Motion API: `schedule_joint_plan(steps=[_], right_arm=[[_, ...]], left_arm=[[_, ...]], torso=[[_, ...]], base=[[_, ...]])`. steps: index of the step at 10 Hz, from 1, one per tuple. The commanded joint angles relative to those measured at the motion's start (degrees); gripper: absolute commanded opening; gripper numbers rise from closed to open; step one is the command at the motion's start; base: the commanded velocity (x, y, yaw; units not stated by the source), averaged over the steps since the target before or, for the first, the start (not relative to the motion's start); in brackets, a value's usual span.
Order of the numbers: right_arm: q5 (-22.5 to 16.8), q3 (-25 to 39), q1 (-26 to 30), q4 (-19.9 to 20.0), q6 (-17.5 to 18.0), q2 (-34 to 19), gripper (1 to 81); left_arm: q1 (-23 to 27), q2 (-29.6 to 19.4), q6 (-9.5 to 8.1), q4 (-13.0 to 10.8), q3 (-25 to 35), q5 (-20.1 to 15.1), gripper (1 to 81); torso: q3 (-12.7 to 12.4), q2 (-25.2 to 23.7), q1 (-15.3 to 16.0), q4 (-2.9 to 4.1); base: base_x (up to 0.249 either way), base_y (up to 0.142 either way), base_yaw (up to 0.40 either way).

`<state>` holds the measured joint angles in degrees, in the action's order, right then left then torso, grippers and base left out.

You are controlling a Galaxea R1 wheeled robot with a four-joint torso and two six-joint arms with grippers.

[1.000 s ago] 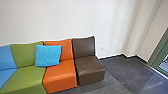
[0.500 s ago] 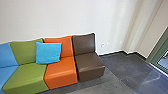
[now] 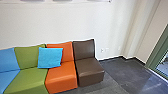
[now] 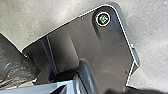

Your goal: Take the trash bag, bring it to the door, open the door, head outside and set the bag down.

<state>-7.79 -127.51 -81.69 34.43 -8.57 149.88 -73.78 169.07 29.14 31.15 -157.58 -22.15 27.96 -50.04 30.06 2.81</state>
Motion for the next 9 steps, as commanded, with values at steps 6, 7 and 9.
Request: schedule_joint_plan(steps=[6, 7, 9], right_arm=[[0.7, -6.0, -3.2, -5.1, -0.2, 8.3, 81.1], [1.5, -6.2, -3.6, -6.0, -0.2, 8.9, 81.1], [1.5, -8.5, -3.7, -6.1, -0.2, 10.7, 81.1]], left_arm=[[-3.9, 2.9, 0.57, 0.1, -0.1, 6.1, 1.0], [-3.9, 3.0, 0.57, 0.1, -0.1, 6.8, 1.0], [-3.9, 3.6, 0.48, 0.0, -0.1, 7.6, 1.0]], torso=[[-9.4, 15.2, -10.1, 0.00], [-10.0, 16.4, -10.9, 0.00], [-10.7, 19.6, -12.9, 0.00]], base=[[0.000, 0.000, 0.000], [0.000, 0.000, 0.000], [0.000, 0.000, 0.000]])
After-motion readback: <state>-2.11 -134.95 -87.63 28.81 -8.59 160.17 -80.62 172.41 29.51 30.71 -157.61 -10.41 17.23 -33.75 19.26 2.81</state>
